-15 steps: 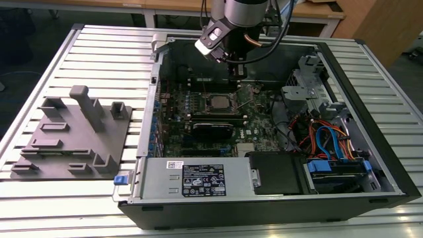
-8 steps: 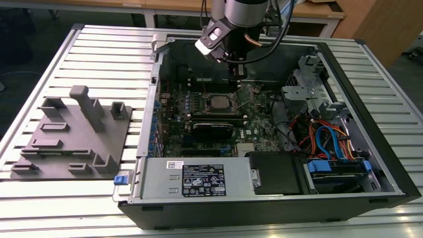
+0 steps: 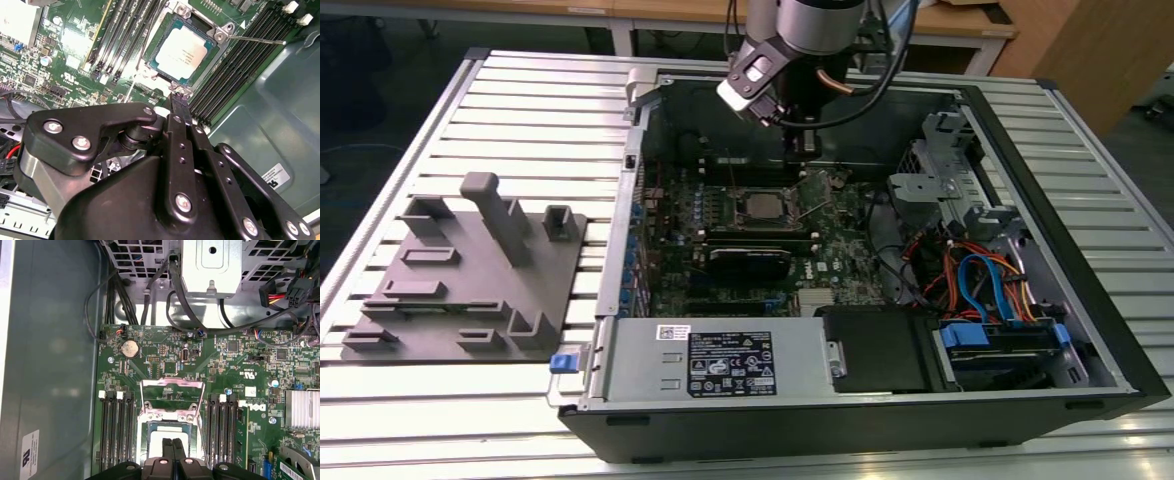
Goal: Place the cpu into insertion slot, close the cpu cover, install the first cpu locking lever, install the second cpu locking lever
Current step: 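Close the cpu cover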
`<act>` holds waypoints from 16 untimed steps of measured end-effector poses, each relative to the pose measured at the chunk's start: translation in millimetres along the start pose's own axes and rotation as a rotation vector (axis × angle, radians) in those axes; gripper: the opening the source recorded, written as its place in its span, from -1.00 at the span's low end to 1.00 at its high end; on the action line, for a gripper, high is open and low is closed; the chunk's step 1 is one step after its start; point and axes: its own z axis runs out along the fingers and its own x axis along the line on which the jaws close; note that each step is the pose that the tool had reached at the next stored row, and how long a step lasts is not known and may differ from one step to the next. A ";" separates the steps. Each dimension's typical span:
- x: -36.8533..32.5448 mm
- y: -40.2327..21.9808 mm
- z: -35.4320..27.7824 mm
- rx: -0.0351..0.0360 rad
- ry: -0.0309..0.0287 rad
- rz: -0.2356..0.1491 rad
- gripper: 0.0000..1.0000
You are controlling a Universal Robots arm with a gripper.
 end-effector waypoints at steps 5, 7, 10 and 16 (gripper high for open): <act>0.0 1.2 0.0 0.0000 0.0000 0.000 -0.77; -0.1 4.5 0.2 0.0000 0.0000 0.000 -0.77; -0.1 4.9 0.2 0.0000 0.0000 0.000 -0.77; -0.2 8.2 0.3 0.0000 0.0000 0.000 -0.77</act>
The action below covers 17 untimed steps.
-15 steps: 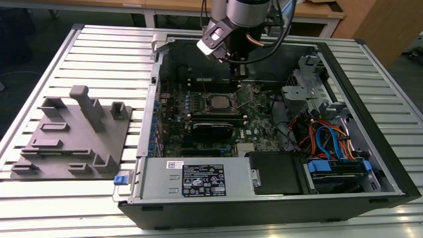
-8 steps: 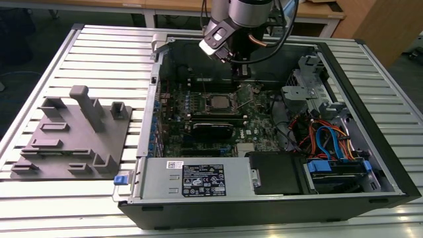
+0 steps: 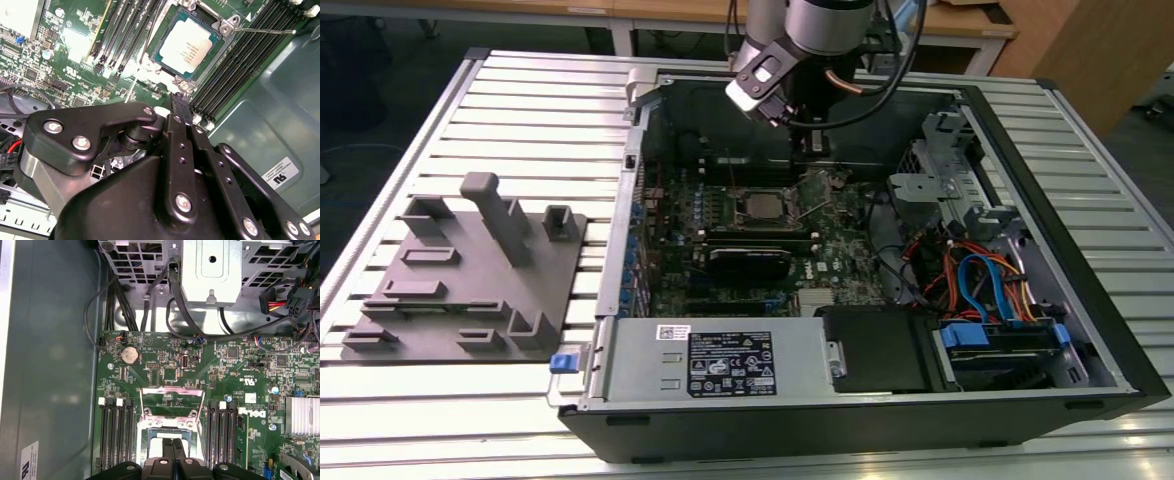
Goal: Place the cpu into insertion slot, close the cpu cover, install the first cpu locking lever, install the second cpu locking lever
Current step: 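Close the cpu cover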
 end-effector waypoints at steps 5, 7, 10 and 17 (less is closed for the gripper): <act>0.0 1.0 0.0 0.0000 0.0000 0.000 -0.77; 0.0 1.0 0.0 0.0000 0.0000 0.000 -0.77; 0.0 1.1 0.0 0.0000 0.0000 0.000 -0.77; -0.1 5.3 0.2 0.0021 0.0001 0.000 -0.77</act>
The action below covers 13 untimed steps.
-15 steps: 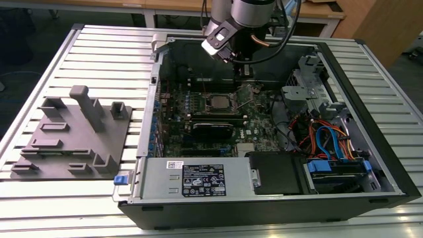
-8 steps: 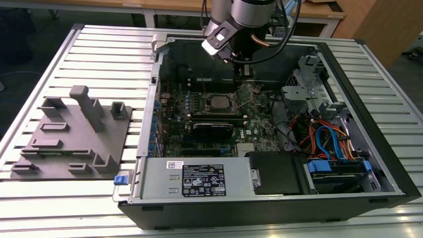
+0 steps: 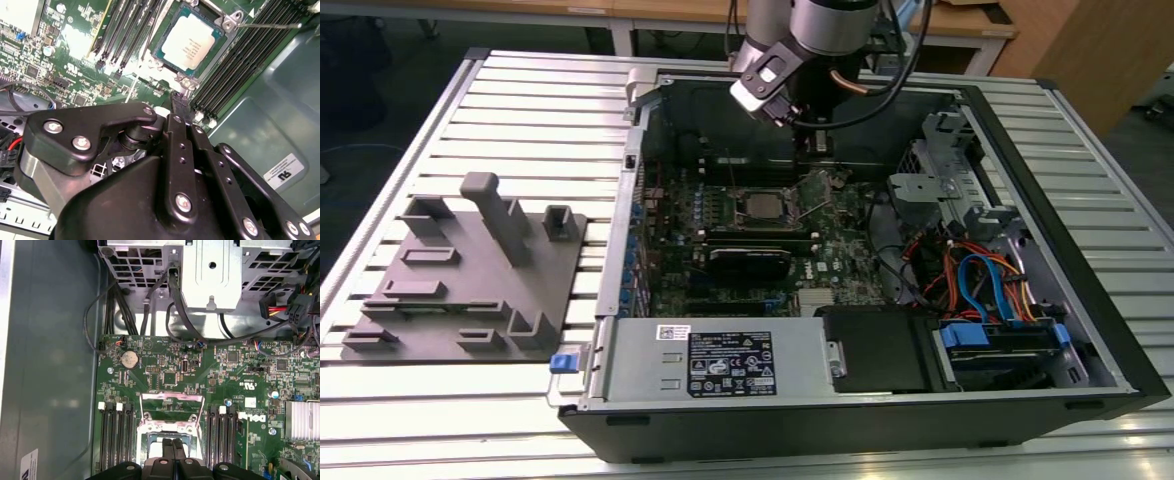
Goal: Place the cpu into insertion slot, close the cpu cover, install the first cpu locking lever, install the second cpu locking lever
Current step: 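Close the cpu cover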
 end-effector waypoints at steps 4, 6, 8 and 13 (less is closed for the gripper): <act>-0.1 3.3 0.1 0.0015 -0.0001 0.000 -0.77; -0.1 3.6 0.1 0.0015 -0.0001 0.000 -0.77; -0.1 4.3 0.1 0.0015 0.0000 0.000 -0.77; -0.1 5.1 0.2 0.0015 0.0000 0.000 -0.77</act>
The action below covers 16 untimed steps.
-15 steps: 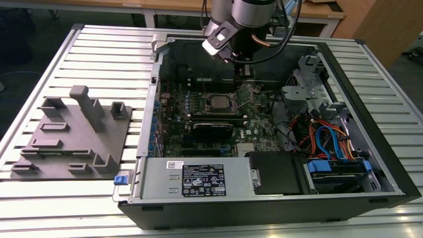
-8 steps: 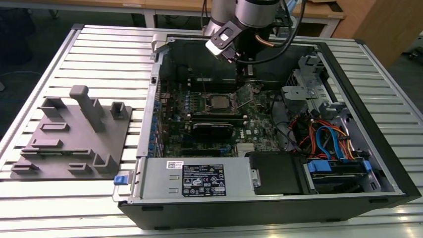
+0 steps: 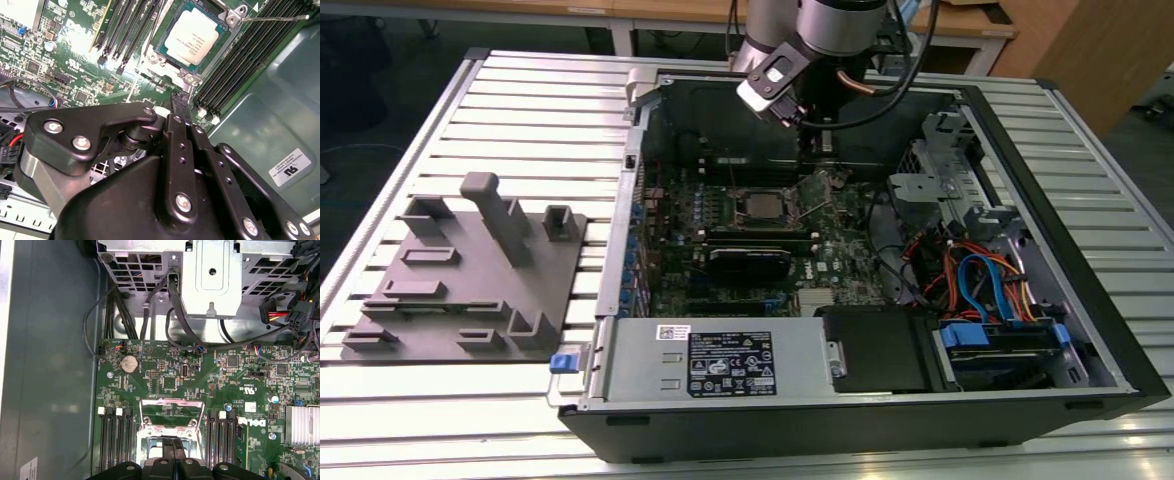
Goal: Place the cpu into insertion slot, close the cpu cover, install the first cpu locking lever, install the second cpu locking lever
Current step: 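Close the cpu cover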
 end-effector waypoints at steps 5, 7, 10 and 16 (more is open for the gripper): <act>0.0 3.1 0.2 0.0000 0.0000 0.000 -0.77; -0.1 5.5 0.6 0.0001 -0.0001 0.000 -0.77; -0.2 10.6 1.7 0.0004 0.0001 0.000 -0.77; -0.4 15.6 2.7 0.0014 -0.0003 0.000 -0.77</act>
